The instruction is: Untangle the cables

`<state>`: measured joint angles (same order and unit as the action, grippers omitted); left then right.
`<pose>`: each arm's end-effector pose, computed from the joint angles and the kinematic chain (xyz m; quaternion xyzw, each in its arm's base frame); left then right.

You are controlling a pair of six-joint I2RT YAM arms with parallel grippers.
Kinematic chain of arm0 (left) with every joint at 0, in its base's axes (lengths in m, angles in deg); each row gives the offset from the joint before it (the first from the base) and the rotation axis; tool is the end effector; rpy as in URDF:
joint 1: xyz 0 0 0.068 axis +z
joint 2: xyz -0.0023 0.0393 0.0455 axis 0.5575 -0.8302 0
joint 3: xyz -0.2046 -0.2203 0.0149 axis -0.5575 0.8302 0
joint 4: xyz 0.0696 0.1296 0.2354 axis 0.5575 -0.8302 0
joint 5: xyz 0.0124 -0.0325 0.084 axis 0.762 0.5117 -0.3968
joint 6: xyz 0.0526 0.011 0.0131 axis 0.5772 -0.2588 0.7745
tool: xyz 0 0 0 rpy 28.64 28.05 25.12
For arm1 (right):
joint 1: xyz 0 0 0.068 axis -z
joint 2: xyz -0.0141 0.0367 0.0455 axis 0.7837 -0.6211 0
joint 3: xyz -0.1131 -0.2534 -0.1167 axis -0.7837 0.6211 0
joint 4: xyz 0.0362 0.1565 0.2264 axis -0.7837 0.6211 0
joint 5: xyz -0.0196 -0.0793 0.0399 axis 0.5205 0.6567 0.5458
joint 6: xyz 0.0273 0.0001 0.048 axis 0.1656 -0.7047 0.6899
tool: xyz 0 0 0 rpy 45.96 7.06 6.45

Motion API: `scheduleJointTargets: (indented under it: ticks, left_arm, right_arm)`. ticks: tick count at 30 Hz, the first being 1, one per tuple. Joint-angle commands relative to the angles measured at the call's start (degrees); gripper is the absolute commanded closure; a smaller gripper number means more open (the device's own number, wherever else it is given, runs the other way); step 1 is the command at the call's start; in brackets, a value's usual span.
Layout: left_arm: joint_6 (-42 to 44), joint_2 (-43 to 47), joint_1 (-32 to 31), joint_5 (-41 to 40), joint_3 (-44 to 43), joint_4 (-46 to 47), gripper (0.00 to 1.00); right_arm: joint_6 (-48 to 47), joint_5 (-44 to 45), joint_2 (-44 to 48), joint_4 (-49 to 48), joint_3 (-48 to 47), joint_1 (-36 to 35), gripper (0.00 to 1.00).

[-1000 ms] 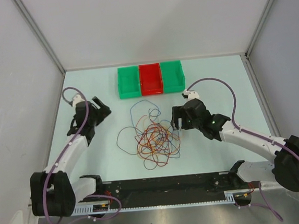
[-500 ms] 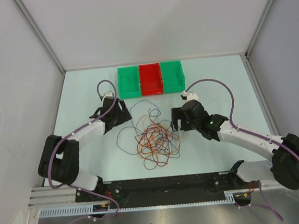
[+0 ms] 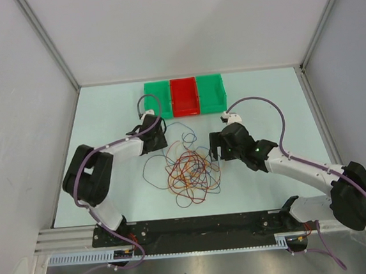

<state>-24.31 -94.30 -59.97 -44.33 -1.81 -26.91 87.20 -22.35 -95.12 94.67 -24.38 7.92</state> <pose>0.3208 -0.1484 0.1758 -0.0937 0.9385 -0.0725 0.3242 0.2016 0.1816 0.2548 -0.0776 0.9072 0.1579 0.3821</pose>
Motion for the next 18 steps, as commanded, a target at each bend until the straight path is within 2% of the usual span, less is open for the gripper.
scheduleJointTargets:
  ticks: [1, 3, 4, 7, 11, 18]
  left_arm:
    - [0.9, -1.8, -1.0, -2.4, -3.4, -1.1, 0.66]
    - [1.0, -2.2, -1.2, -2.7, -3.7, -1.1, 0.74]
    - [1.1, -2.3, -1.2, -3.1, -3.8, -1.2, 0.86]
    - [1.5, -2.7, -1.2, -3.2, -4.9, -2.1, 1.00]
    - [2.4, 1.0, -1.9, -3.1, -6.4, -4.8, 1.00]
    - [4.0, 17.0, -2.5, -0.1, -11.8, -10.5, 1.00]
  right_arm:
    - [-0.5, 1.2, -0.2, -0.8, -2.1, -0.3, 0.10]
    - [-0.5, 1.2, -0.5, -0.8, -2.2, -0.3, 0.10]
    - [-0.7, 1.2, -0.7, -0.7, -2.4, -0.3, 0.10]
    - [-1.1, 1.1, -1.4, 0.0, -3.6, -0.3, 0.10]
    - [-3.3, 1.0, -1.8, 0.8, -6.0, -0.4, 0.10]
    - [-6.8, -2.8, -1.1, 2.7, -14.7, -0.3, 0.10]
